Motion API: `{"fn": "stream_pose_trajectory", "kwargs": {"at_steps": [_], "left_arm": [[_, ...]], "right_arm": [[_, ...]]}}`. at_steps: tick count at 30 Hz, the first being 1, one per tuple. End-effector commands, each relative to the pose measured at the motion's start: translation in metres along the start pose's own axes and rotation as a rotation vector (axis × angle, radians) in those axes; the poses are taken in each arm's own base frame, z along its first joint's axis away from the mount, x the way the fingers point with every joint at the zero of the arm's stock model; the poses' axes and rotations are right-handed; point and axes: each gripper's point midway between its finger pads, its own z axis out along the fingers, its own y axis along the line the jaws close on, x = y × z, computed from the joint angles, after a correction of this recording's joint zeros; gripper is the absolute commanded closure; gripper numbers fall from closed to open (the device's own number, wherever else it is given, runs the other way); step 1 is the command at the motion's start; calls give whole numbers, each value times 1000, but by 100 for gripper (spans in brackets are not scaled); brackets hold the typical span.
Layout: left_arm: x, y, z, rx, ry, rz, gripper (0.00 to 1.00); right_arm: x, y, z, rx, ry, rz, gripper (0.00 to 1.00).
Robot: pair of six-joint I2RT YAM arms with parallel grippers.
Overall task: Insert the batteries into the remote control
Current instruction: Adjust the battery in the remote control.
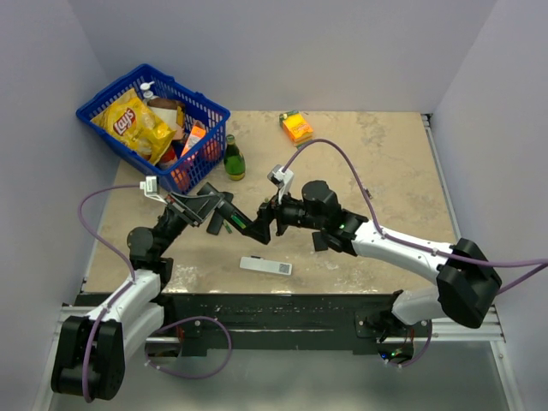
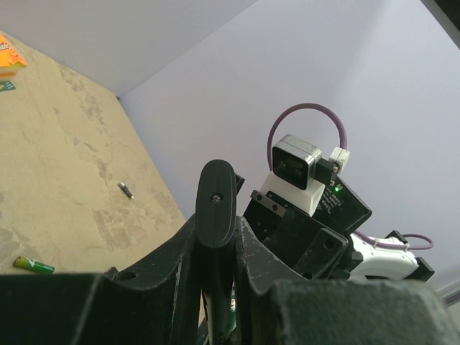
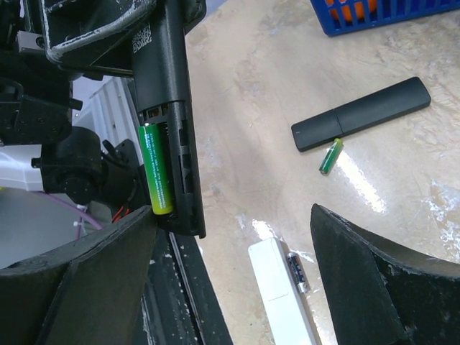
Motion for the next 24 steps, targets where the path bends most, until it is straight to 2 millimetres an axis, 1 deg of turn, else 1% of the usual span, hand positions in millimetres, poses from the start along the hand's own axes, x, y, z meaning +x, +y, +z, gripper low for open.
{"fn": "stream_pose_trajectory", "kwargs": {"at_steps": [1, 4, 8, 9, 14, 24], "left_arm": [[-11, -31, 5, 98, -16, 60, 100], [-10, -28, 6, 89, -11, 66, 100], [-9, -23, 6, 75, -10, 67, 100], [-9, -23, 6, 74, -8, 66, 100], [-8, -23, 6, 76, -4, 69, 100], [-8, -27, 6, 90, 5, 78, 100]], "right_arm": [[-19, 14, -1, -54, -36, -50, 11], [-21, 18, -6, -60, -37, -59, 10], [-30, 20, -14, -40, -59, -66, 2], [-31, 19, -15, -35, -62, -67, 2], [-37, 17, -16, -17, -79, -62, 2], [-42, 4, -8, 16, -98, -29, 5]]}}
